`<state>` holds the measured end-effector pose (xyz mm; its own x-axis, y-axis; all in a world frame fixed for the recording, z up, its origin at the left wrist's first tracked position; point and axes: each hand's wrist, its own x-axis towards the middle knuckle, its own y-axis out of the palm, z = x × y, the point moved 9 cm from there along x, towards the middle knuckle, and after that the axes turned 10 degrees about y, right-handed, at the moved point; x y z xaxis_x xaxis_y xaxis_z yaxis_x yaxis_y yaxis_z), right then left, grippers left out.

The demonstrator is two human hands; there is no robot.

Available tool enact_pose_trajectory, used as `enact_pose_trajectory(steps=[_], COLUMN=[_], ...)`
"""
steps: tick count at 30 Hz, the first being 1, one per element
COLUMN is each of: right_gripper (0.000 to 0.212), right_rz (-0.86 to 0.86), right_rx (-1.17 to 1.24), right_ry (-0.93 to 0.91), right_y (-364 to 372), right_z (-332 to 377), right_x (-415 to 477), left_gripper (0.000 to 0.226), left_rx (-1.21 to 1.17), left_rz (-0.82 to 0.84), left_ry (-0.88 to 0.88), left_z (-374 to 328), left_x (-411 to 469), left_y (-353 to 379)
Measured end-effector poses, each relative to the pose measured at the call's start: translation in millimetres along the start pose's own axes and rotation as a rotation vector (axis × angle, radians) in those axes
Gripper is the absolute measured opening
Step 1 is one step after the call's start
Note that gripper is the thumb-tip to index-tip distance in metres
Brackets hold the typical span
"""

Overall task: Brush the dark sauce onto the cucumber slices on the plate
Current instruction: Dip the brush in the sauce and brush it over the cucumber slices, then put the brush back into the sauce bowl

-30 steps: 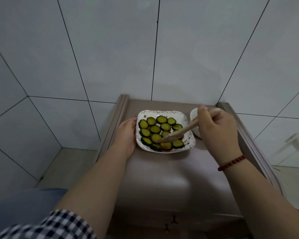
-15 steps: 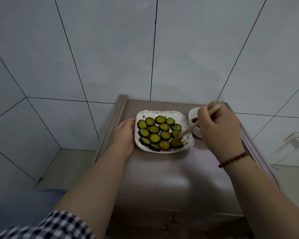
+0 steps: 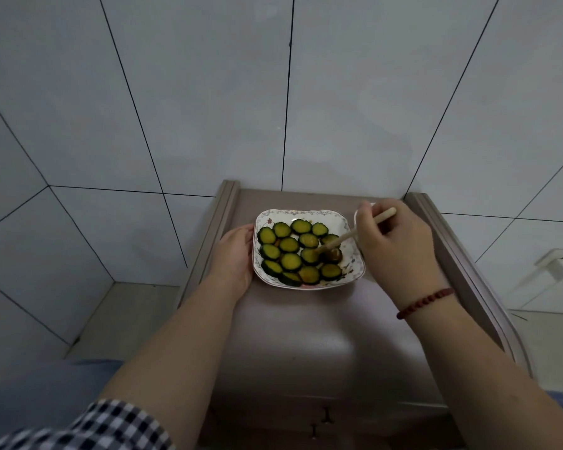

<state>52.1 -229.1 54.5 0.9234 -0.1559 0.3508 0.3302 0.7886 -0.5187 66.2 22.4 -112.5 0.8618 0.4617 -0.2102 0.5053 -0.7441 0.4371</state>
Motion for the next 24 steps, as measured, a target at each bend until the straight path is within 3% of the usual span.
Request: enact_pose_trajectory(steps=[3, 7, 9, 13, 16, 24], right_gripper=[0.027, 0.03, 0.03, 0.02, 0.018, 0.026], right_rz=[0.024, 0.144, 0.102, -0.036, -0.184, -0.332], right_rx=[0.073, -0.018, 0.047, 0.261, 0.332, 0.274], right_ry=[0.006, 0.028, 0.038, 0.08, 0.154, 0.271], right_y=[5, 26, 22, -4, -30, -72], right_z=[-2, -10, -13, -21, -35, -80], right_x=[0, -5, -6, -1, 11, 25], left_gripper=[0.028, 0.05, 0.057, 0.034, 0.032, 0.029], left_rx=[0.027, 0.035, 0.036, 0.052, 0.049, 0.115], left_rz=[-0.026, 0.006, 0.022, 0.021, 0.04, -0.026], left_ry=[0.005, 0.013, 0.021, 0.03, 0.026, 0.041], left_z=[-1, 0, -1, -1, -2, -3], left_x=[1, 3, 5, 5, 2, 0], left_y=[-4, -3, -2, -2, 0, -4])
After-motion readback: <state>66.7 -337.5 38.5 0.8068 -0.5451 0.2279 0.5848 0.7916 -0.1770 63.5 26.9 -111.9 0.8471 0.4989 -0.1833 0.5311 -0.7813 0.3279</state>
